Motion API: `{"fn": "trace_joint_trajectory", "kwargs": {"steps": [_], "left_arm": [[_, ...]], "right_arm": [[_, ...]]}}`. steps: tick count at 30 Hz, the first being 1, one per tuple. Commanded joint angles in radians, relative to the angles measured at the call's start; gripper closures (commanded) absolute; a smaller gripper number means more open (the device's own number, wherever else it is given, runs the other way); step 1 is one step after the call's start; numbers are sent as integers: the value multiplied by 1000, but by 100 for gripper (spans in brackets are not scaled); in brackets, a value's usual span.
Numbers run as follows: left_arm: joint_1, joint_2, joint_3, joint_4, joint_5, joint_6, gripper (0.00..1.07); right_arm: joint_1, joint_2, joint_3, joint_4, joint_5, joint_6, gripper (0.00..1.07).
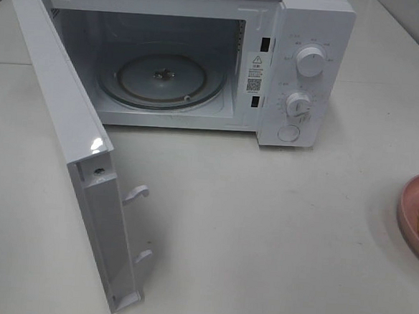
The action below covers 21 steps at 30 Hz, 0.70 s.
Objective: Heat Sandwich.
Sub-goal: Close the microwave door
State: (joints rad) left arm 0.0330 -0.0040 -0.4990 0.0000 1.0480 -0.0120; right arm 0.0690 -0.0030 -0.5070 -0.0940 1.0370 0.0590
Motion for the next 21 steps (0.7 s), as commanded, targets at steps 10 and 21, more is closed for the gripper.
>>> {"fn": "trace_joint_trajectory", "kwargs": {"steps": [10, 21], "left_arm": [[3, -28, 5, 0, -11, 0, 9], [3, -28, 5, 0, -11, 0, 9]], "right_arm": [[-6, -29, 1, -1, -11, -15, 31], [-6, -29, 0, -1, -11, -15, 31]]}}
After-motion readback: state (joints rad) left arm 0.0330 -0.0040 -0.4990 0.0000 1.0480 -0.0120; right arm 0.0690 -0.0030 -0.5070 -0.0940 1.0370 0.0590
